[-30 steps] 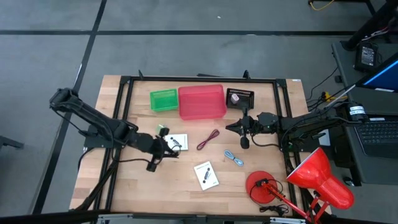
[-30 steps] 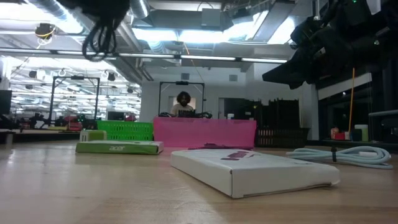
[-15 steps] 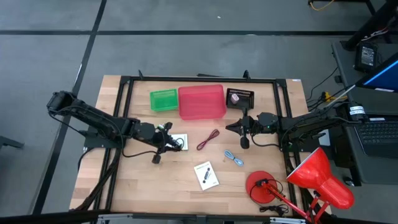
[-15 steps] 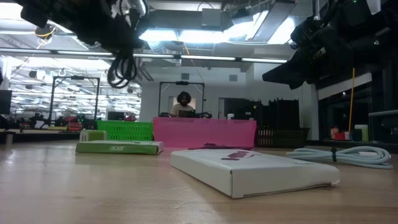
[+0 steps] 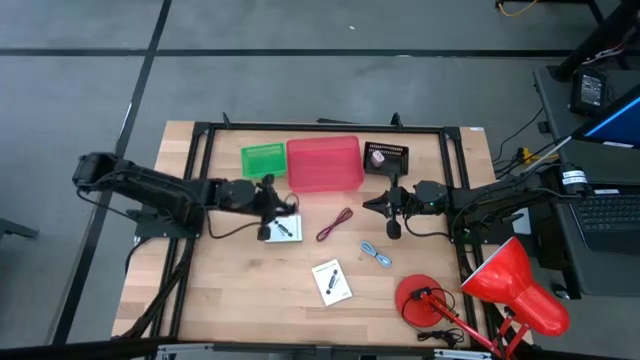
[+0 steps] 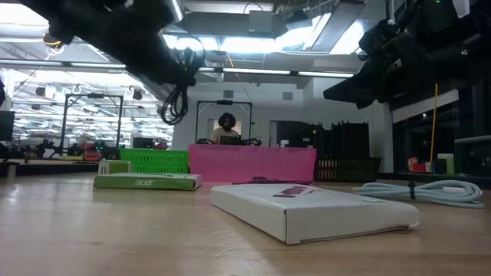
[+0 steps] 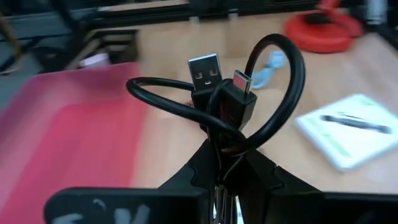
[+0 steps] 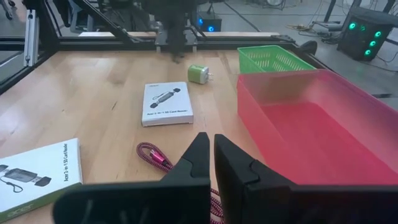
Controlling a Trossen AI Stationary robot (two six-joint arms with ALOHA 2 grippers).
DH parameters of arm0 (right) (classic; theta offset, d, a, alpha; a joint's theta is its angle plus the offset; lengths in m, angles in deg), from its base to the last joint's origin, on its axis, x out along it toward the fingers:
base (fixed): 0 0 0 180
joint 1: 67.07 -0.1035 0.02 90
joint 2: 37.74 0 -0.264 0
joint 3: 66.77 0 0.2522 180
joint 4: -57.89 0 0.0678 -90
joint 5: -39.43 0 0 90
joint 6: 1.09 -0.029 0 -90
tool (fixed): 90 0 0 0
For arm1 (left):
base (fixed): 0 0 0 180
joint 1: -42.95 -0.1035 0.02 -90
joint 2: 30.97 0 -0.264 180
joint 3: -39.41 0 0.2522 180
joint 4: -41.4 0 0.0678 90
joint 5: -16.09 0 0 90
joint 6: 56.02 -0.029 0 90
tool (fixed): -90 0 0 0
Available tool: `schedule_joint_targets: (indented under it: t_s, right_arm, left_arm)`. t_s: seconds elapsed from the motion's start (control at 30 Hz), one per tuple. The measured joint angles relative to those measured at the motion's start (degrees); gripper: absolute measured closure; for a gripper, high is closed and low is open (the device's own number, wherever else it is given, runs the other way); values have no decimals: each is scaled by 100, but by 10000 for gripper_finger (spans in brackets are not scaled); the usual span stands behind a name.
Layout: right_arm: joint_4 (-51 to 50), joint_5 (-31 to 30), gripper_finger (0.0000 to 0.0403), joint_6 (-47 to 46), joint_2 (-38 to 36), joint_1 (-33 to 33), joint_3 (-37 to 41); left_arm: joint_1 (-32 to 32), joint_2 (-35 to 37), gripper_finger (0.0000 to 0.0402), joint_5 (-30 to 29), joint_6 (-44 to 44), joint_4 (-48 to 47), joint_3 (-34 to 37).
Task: Pick and place items into bin
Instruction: Put the black charger cable into the green bin
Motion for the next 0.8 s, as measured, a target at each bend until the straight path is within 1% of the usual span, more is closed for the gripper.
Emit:
schedule_joint_targets:
  t_s: [0.07, 0.23, 0.4, 0.57, 0.8]
  right_arm:
    - [-2, 0, 396, 0, 0, 0, 0]
    - [-4, 0, 396, 0, 0, 0, 0]
    - [-7, -1, 396, 7, 0, 0, 0]
    - [-9, -2, 396, 160, 0, 0, 0]
    - [-7, -2, 396, 282, 0, 135, 0]
  left_arm:
    - [-229, 7, 369, -60, -40, -113, 0]
    - [-828, 156, 370, -198, 36, -786, 0]
    - [-1367, 427, 369, -104, -2, -848, 0]
    - [-1906, 726, 369, -125, -96, -1219, -2]
    - [-2679, 754, 370, -135, -115, -1497, -2]
